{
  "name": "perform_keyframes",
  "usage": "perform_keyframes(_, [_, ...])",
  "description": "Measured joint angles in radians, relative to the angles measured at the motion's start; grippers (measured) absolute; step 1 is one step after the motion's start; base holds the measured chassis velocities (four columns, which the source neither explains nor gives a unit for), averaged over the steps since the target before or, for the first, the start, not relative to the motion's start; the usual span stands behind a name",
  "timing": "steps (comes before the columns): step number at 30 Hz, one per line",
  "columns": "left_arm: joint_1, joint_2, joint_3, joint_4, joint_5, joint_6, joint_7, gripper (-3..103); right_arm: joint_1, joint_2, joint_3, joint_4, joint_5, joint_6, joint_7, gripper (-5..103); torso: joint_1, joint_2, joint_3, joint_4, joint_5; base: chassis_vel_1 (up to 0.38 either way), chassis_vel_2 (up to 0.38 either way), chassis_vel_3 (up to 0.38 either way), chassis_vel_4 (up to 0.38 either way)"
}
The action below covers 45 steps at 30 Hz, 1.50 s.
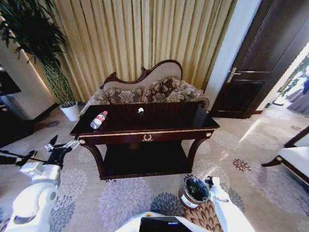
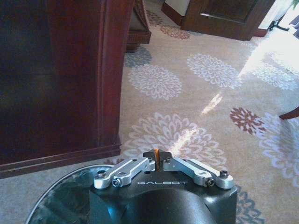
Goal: Move to the front of the table and place the trash on the table into the trash bin.
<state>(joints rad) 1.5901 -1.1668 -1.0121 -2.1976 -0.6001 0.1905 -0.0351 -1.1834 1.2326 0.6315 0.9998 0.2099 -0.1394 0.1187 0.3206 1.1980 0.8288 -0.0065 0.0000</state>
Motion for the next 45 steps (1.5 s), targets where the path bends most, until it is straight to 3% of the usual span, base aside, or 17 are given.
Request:
perform_keyframes(1, [0.000, 0.000, 0.002, 0.001, 0.000, 0.000, 0.000, 100, -0.001, 0.005, -0.001, -0.001, -0.001, 0.010, 0.000, 1, 0.000, 0.000, 0.000, 0.0000, -0.0001, 0.000, 0.000, 0.000, 0.000])
perform_keyframes(4, [-0.002, 0.000, 0.003, -0.002, -0.001, 0.000, 0.000, 100, 0.002, 0.014, -0.002, -0.009, -0.011, 0.039, 0.000, 8, 0.000, 0.000, 0.000, 0.0000, 0.0001, 0.000, 0.000, 0.000, 0.000])
perform_keyframes(6, [-0.002, 0.003, 0.004, -0.009, -0.002, 0.000, 0.000, 100, 0.005, 0.019, -0.002, -0.014, -0.014, 0.055, 0.000, 19, 0.000, 0.000, 0.000, 0.0000, -0.0001, 0.000, 0.000, 0.000, 0.000])
perform_keyframes(8, [-0.002, 0.004, 0.004, -0.010, -0.002, 0.001, 0.000, 100, 0.005, 0.022, -0.002, -0.016, -0.015, 0.059, 0.000, 19, 0.000, 0.000, 0.000, 0.0000, 0.0000, 0.000, 0.000, 0.000, 0.000])
perform_keyframes(11, [0.000, 0.005, 0.002, -0.013, -0.005, 0.001, 0.000, 100, 0.007, 0.031, -0.002, -0.023, -0.024, 0.065, 0.000, 35, 0.000, 0.000, 0.000, 0.0000, -0.0002, 0.000, 0.000, 0.000, 0.000])
perform_keyframes(14, [0.002, 0.006, -0.003, -0.016, -0.013, 0.001, 0.000, 100, 0.008, 0.038, -0.002, -0.035, -0.039, 0.069, 0.000, 40, 0.000, 0.000, 0.000, 0.0000, -0.0003, 0.000, 0.000, 0.000, 0.000])
perform_keyframes(16, [0.002, 0.009, -0.013, -0.020, -0.024, 0.002, 0.000, 100, 0.008, 0.043, -0.002, -0.047, -0.052, 0.072, 0.000, 51, 0.000, 0.000, 0.000, -0.0001, 0.0001, 0.000, 0.000, 0.000, 0.000])
perform_keyframes(20, [0.002, 0.011, -0.018, -0.024, -0.028, 0.004, 0.000, 100, 0.009, 0.049, -0.002, -0.046, -0.054, 0.073, 0.000, 62, 0.000, 0.000, 0.000, -0.0001, 0.0001, 0.000, 0.000, 0.000, 0.000])
perform_keyframes(27, [0.006, 0.013, -0.024, -0.035, -0.030, 0.006, 0.000, 100, 0.005, 0.052, 0.001, -0.033, -0.050, 0.072, 0.000, 94, 0.000, 0.000, 0.000, 0.0000, -0.0001, 0.000, 0.000, 0.000, 0.000])
perform_keyframes(36, [0.013, 0.011, -0.026, -0.042, -0.030, 0.006, 0.000, 100, -0.001, 0.050, 0.004, -0.020, -0.038, 0.072, 0.000, 100, 0.000, 0.000, 0.000, -0.0001, 0.0000, 0.000, 0.000, 0.000, 0.000])
perform_keyframes(40, [0.014, 0.010, -0.026, -0.043, -0.030, 0.007, -0.002, 100, -0.022, 0.046, 0.021, 0.127, 0.028, 0.128, 0.000, 100, 0.000, 0.000, 0.000, -0.0002, 0.0003, 0.000, 0.000, 0.000, 0.000])
perform_keyframes(45, [0.013, 0.011, -0.026, -0.040, -0.029, 0.007, -0.003, 100, -0.047, 0.046, 0.058, 0.358, 0.018, 0.183, 0.000, 100, 0.000, 0.000, 0.000, 0.0002, -0.0003, 0.000, 0.000, 0.000, 0.000])
